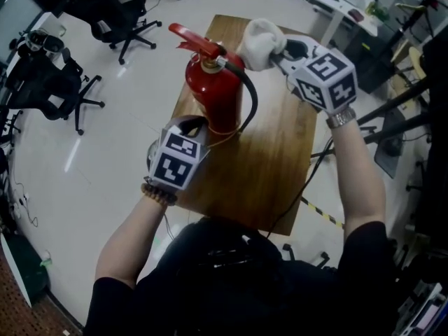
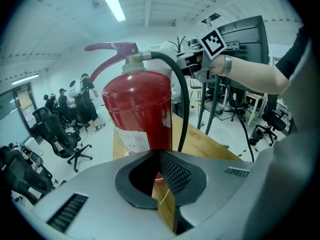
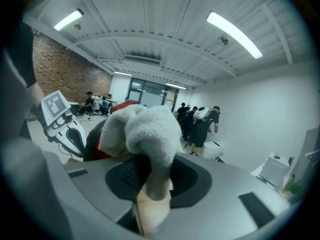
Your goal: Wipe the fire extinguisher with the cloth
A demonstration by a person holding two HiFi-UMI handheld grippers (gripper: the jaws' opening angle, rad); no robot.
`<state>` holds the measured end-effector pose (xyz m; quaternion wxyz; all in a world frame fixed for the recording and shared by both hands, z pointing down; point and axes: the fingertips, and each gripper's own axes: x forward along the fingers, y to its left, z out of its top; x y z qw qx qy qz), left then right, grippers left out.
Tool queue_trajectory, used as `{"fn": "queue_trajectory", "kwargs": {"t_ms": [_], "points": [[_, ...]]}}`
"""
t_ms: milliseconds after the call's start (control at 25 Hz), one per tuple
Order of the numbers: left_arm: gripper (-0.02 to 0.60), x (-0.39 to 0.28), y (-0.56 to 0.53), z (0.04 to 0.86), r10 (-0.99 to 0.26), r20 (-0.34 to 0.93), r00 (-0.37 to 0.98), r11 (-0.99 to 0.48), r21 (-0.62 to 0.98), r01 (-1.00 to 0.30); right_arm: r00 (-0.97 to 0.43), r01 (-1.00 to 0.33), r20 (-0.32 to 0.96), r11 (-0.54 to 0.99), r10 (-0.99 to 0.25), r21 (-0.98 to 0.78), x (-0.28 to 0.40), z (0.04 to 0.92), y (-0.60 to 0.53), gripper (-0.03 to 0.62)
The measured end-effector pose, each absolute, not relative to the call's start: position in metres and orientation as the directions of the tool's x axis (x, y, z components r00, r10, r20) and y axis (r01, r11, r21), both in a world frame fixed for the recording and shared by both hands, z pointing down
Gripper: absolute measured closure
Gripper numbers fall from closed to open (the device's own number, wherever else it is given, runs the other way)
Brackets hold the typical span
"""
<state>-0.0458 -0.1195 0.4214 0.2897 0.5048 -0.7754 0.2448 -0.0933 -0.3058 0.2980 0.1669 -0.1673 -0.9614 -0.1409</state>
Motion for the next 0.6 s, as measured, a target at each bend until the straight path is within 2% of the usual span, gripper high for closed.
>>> {"fn": "queue_trajectory", "kwargs": {"t_ms": [240, 600], "points": [[0.583, -0.052, -0.114, 0.41, -0.644, 0.69, -0.331, 0.357, -0.112, -0.927, -0.812, 0.515, 0.43, 0.83, 0.394, 0.213, -0.117, 0.284, -0.28, 0.482], [0.583, -0.065, -0.112, 0.415, -0.606, 0.703, -0.373, 0.419, -0.117, -0.9, -0.65, 0.7, 0.503, 0.707, 0.57, 0.102, -0.143, 0.322, -0.261, 0.482]]}}
